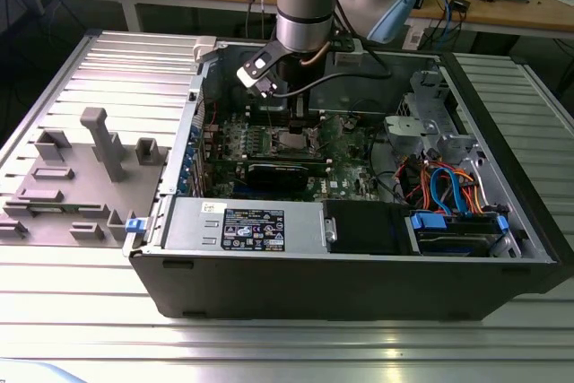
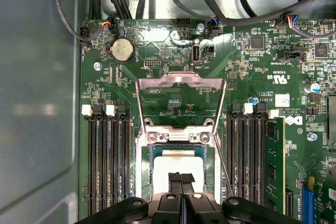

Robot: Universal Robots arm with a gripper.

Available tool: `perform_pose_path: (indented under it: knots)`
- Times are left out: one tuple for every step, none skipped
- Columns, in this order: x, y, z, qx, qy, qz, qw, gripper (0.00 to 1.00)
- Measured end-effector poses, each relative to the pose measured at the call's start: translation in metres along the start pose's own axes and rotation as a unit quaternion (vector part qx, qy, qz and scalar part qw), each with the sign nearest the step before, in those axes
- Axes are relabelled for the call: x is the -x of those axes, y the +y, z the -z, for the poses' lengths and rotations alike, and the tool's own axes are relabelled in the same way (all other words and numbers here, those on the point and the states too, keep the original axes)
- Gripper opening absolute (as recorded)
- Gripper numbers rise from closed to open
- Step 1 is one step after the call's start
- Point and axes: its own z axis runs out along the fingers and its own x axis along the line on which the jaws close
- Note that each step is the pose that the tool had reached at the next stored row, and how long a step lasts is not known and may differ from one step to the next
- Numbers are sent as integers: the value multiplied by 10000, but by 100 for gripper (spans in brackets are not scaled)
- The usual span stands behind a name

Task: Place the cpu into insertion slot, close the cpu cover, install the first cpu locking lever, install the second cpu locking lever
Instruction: 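Close the cpu cover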

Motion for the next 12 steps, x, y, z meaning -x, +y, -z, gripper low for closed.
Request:
perform_pose_path:
  knots:
    - [0,0,0,0,0,0,10000,11]
    - [0,0,0,0,0,0,10000,11]
    - [0,0,1,0,0,10,10000,11]
    - [0,0,1,0,1,52,10000,11]
    - [0,0,1,0,2,82,10000,11]
    - [0,0,1,-1,2,95,10000,11]
    - [0,0,1,-1,2,96,10000,11]
    - [0,0,1,-1,2,98,10000,11]
    - [0,0,1,-1,2,100,9999,11]
    - [0,0,1,-1,2,100,9999,11]
    - [0,0,5,-1,1,100,9999,11]
    - [0,0,11,-1,1,100,9999,11]
